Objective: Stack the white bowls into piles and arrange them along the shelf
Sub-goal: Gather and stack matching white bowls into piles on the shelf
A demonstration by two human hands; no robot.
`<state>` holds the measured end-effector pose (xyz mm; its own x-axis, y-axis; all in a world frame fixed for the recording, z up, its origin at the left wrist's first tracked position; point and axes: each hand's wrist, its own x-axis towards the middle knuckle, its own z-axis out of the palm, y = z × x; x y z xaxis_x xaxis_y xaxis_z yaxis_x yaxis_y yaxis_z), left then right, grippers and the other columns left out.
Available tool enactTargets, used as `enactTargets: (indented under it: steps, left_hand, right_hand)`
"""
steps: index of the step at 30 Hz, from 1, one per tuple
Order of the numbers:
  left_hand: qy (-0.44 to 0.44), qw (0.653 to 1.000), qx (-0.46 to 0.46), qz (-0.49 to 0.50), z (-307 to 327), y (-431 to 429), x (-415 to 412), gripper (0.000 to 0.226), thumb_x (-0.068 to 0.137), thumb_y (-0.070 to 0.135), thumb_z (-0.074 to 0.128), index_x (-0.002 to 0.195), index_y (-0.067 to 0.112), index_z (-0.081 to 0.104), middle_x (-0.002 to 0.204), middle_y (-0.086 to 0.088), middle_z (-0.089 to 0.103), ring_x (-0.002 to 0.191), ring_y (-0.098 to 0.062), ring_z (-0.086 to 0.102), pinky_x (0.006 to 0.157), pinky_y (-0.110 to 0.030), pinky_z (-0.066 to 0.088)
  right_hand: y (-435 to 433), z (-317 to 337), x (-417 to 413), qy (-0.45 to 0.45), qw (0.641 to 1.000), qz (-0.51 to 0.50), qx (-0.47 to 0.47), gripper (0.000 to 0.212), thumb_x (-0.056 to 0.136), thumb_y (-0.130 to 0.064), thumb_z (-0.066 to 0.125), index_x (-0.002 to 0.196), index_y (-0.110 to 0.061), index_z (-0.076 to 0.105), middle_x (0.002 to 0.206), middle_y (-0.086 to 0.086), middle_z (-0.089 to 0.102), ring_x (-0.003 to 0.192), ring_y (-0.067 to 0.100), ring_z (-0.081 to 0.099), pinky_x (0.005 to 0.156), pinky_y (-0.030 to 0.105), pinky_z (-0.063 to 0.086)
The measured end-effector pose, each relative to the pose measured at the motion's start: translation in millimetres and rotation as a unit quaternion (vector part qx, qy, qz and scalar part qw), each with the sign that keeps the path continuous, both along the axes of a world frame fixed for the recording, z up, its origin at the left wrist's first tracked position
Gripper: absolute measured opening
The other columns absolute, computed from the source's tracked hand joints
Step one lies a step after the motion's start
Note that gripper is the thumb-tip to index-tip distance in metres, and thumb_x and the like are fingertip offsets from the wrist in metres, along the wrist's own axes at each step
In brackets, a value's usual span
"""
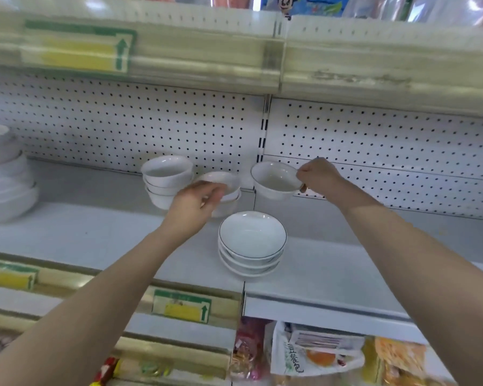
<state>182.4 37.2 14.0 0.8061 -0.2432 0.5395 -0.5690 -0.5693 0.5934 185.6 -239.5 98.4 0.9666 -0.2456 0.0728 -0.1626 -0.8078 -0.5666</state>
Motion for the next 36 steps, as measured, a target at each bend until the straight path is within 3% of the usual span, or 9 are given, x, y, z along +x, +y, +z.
enactTargets:
  steps: [3, 7, 14, 17, 27, 30, 33, 36]
  left_hand:
    - [0.167, 0.981, -0.075, -0.06, 1, 7, -24, 0.058, 0.085, 0.071, 0.043, 0.118, 0.03, 0.066, 0.114, 0.014, 0.067, 0.104, -0.004, 0.062, 0.098, -0.031, 0.048]
    - [0.243, 0.958, -0.037, -0.145, -1, 12, -55, 0.085, 0.068, 0.079, 0.05, 0.14, 0.033, 0.049, 0.131, 0.018, 0.058, 0.118, -0.001, 0.056, 0.107, -0.03, 0.04]
    - [0.231, 0.955, 0.012, -0.184, -8, 8, -80, 0.082, 0.063, 0.055, 0.083, 0.133, 0.039, 0.044, 0.126, 0.022, 0.06, 0.114, 0.001, 0.057, 0.104, -0.031, 0.045]
    - [0.206, 0.964, 0.003, -0.17, -8, 4, -83, 0.072, 0.069, 0.042, 0.086, 0.128, 0.039, 0.044, 0.128, 0.018, 0.059, 0.116, -0.001, 0.056, 0.101, -0.026, 0.044]
    - [0.197, 0.964, -0.028, -0.178, -7, 0, -87, 0.076, 0.072, 0.037, 0.084, 0.136, 0.034, 0.043, 0.132, 0.017, 0.057, 0.119, -0.001, 0.054, 0.098, -0.02, 0.041]
    - [0.194, 0.965, -0.021, -0.175, -7, -1, -86, 0.078, 0.069, 0.031, 0.087, 0.131, 0.038, 0.041, 0.127, 0.021, 0.056, 0.115, 0.002, 0.053, 0.09, -0.007, 0.039]
    - [0.206, 0.966, 0.003, -0.158, -12, -1, -85, 0.094, 0.061, 0.039, 0.091, 0.138, 0.034, 0.037, 0.129, 0.021, 0.055, 0.116, 0.0, 0.053, 0.095, -0.017, 0.041]
    - [0.203, 0.968, 0.03, -0.147, -16, -3, -85, 0.09, 0.058, 0.041, 0.091, 0.13, 0.038, 0.037, 0.125, 0.022, 0.055, 0.113, 0.0, 0.054, 0.094, -0.022, 0.044]
  right_hand:
    - [14, 15, -21, -0.011, 0.999, 0.012, 0.034, 0.028, 0.083, -0.002, 0.045, 0.059, -0.009, 0.057, 0.056, 0.002, 0.06, 0.048, 0.016, 0.035, 0.046, 0.023, 0.03]
    - [33, 17, -51, -0.007, 0.996, 0.05, 0.071, 0.023, 0.082, -0.003, 0.048, 0.061, -0.007, 0.057, 0.049, -0.002, 0.057, 0.055, 0.016, 0.034, 0.046, 0.024, 0.025]
    - [52, 9, -89, 0.016, 0.996, 0.081, 0.037, 0.02, 0.085, -0.008, 0.05, 0.076, 0.003, 0.065, 0.059, 0.002, 0.059, 0.066, 0.017, 0.043, 0.06, 0.028, 0.032]
    - [54, 3, -97, 0.011, 0.995, 0.089, 0.04, 0.022, 0.086, -0.008, 0.051, 0.084, 0.006, 0.068, 0.059, 0.003, 0.06, 0.071, 0.019, 0.048, 0.068, 0.03, 0.035]
    - [53, -20, -105, 0.003, 0.995, 0.081, 0.052, 0.026, 0.09, -0.013, 0.051, 0.094, 0.005, 0.069, 0.062, 0.004, 0.061, 0.07, 0.016, 0.051, 0.071, 0.03, 0.038]
    - [51, -23, -105, -0.004, 0.996, 0.061, 0.067, 0.037, 0.097, -0.031, 0.047, 0.095, -0.003, 0.07, 0.066, 0.0, 0.065, 0.078, 0.018, 0.056, 0.079, 0.03, 0.042]
    - [49, -28, -106, 0.005, 0.999, 0.018, 0.051, 0.05, 0.1, -0.05, 0.033, 0.113, -0.018, 0.069, 0.082, 0.0, 0.072, 0.101, 0.021, 0.058, 0.088, 0.033, 0.041]
    - [48, -36, -108, 0.092, 0.994, 0.007, 0.067, 0.071, 0.095, -0.07, 0.018, 0.133, -0.026, 0.059, 0.087, 0.003, 0.076, 0.117, 0.02, 0.05, 0.106, 0.038, 0.03]
